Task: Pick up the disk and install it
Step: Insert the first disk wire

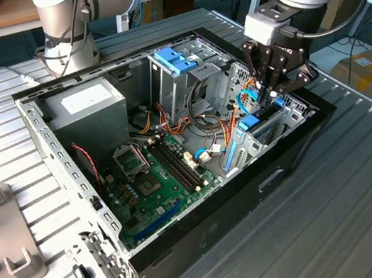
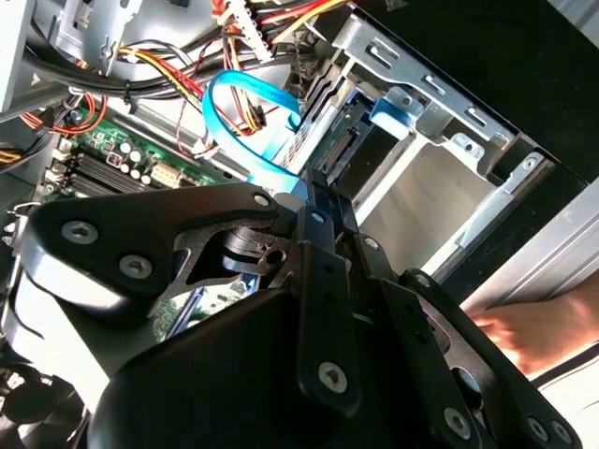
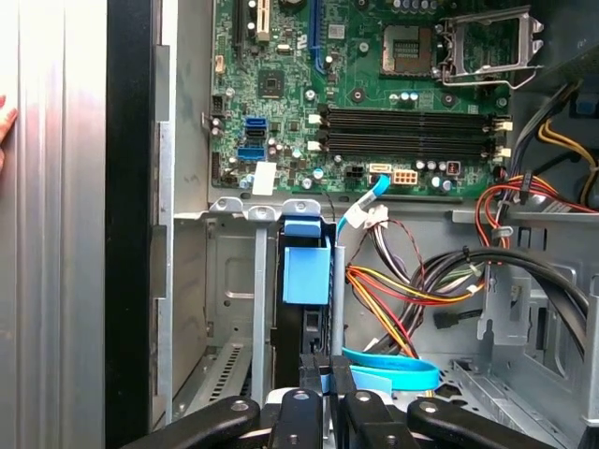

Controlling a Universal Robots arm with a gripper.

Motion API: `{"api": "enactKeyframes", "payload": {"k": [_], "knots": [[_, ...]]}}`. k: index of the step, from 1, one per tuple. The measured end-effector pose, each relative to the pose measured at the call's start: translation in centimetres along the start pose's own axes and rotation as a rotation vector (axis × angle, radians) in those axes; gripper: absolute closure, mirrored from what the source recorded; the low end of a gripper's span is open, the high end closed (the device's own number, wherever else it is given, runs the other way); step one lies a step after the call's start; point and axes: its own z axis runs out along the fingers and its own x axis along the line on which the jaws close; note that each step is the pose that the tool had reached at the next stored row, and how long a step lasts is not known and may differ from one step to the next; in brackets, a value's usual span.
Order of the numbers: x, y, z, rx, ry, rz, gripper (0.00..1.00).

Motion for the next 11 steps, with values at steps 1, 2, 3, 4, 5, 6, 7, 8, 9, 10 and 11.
{"api": "enactKeyframes", "payload": {"k": [1, 2, 3, 4, 5, 6, 7, 8, 9, 10, 11], "knots": [[0.00, 0.00, 0.00, 0.0000, 0.0001, 0.000, 0.84], [0.05, 0.01, 0.05, 0.0001, -0.0002, 0.000, 0.84], [0.09, 0.03, 0.10, 0.0001, -0.0003, 0.000, 0.84], [0.11, 0.05, 0.18, 0.0001, -0.0001, 0.000, 0.84], [0.11, 0.06, 0.18, 0.0001, 0.0000, 0.000, 0.84], [0.12, 0.06, 0.18, 0.0001, 0.0001, 0.000, 0.84], [0.11, 0.08, 0.20, 0.0001, -0.0002, 0.000, 0.84], [0.12, 0.09, 0.21, 0.0001, -0.0002, 0.000, 0.84], [0.11, 0.13, 0.24, 0.0001, -0.0003, 0.000, 0.84], [0.11, 0.14, 0.26, 0.0001, -0.0003, 0.000, 0.84], [0.11, 0.14, 0.26, 0.0001, -0.0001, 0.000, 0.84]]}}
